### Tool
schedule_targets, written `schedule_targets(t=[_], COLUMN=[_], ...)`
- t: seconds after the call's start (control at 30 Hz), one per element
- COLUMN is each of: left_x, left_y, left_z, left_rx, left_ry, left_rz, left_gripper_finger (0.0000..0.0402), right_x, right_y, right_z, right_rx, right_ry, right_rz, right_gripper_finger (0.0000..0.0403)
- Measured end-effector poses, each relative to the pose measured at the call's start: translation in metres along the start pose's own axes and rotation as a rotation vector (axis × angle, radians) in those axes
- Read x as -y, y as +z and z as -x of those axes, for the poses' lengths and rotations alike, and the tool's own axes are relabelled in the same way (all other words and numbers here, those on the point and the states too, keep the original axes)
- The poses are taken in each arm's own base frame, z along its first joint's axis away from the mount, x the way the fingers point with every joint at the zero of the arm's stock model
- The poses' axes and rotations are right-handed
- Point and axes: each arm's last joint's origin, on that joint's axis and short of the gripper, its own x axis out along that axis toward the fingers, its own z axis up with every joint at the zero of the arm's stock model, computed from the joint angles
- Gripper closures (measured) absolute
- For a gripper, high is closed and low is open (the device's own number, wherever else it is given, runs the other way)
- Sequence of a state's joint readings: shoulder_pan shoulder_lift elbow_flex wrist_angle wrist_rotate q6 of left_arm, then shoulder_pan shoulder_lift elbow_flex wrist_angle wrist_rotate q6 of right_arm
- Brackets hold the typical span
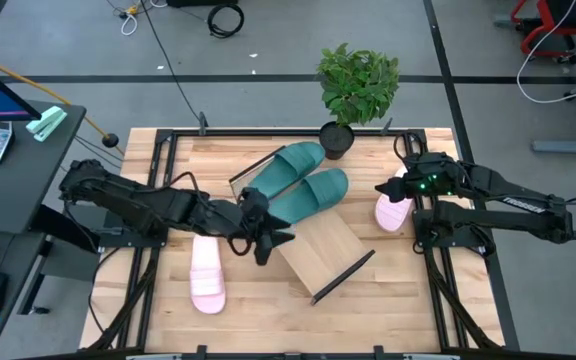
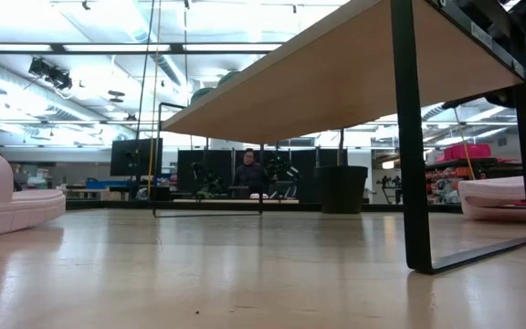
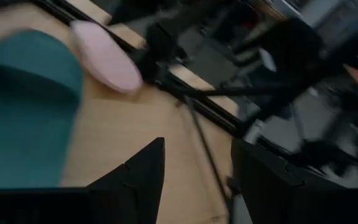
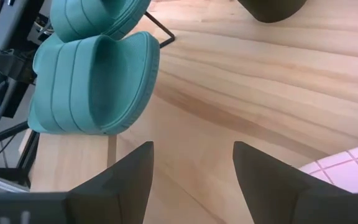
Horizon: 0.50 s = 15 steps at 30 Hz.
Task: Pick and place slides into the shelf
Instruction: Put the right pink slide on the shelf
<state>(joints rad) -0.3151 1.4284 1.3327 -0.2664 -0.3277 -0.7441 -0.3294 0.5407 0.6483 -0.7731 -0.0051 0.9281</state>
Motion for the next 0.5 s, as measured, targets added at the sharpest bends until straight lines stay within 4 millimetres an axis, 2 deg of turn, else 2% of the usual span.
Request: schedule_targets(t=[0.27, 0.43, 0.5], left_x=[0.011, 0.015, 0.013], left_y=[-0.006, -0.010, -0.014], left_z=[0.003, 0.005, 0.006], left_rx=[-0.174, -0.330, -0.400], left_ry=[-0.238, -0.378, -0.386], left_rz=[0.010, 0.054, 0.071], left_gripper_finger=[0.0213, 0.0230, 0.0240], right_x=[0.001, 0.002, 0.002], right_y=[-0.001, -0.002, -0.002], right_z=[0.000, 0.000, 0.000], right_rx=[-0.010, -0.020, -0.024], right_ry=[-0.008, -0.019, -0.016], right_rz=[0.019, 0.030, 0.033], right_gripper_finger=[0.0176, 0.0176, 0.0176])
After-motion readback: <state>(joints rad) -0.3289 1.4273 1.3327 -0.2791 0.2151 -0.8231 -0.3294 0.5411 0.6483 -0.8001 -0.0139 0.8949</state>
